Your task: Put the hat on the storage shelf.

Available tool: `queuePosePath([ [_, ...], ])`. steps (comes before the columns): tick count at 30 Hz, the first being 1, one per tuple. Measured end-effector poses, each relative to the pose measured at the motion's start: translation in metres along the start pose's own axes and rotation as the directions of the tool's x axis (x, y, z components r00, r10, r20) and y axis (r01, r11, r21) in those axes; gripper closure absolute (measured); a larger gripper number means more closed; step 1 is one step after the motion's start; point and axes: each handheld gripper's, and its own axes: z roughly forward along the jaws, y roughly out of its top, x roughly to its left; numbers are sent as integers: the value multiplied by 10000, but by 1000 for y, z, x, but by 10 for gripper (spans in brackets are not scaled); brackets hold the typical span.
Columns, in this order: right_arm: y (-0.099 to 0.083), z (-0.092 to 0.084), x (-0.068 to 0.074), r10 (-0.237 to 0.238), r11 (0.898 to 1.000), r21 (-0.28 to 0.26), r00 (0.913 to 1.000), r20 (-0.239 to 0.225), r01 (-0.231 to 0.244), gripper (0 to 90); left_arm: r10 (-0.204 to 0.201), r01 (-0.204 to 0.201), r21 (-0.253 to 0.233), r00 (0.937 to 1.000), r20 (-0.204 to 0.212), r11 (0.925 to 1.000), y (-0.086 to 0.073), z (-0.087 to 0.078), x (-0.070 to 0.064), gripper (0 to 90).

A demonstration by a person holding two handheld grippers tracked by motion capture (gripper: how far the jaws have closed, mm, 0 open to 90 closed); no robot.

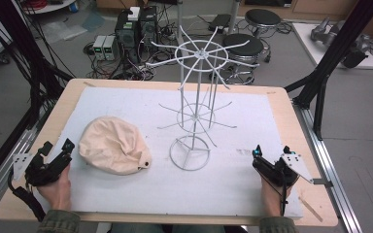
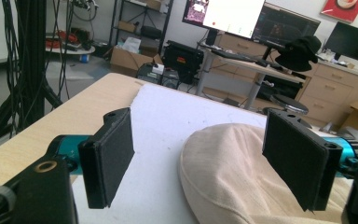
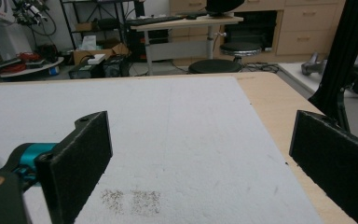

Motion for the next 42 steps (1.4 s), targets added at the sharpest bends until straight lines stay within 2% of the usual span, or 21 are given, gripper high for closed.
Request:
queuePosePath([
  [6,0,0,-1,118,9999,0,9999,-8,-118,46,-18,17,49,10000,44,10000,0,0,0,245],
  [10,0,-1,-1,177,9998,-50,9998,-67,-177,46,217,-217,69,9998,-16,9997,-1,0,-1,242],
  [23,0,-1,-1,301,9995,-42,9993,-205,-301,46,108,-108,41,9999,-79,9999,-1,0,0,237],
  [30,-1,0,-2,298,9996,4,9993,-215,-298,46,362,-363,119,9993,30,9993,-1,1,-3,236],
  [42,-1,0,-3,426,9991,76,9989,-185,-424,46,691,-689,-92,9973,256,9976,6,1,-7,239],
])
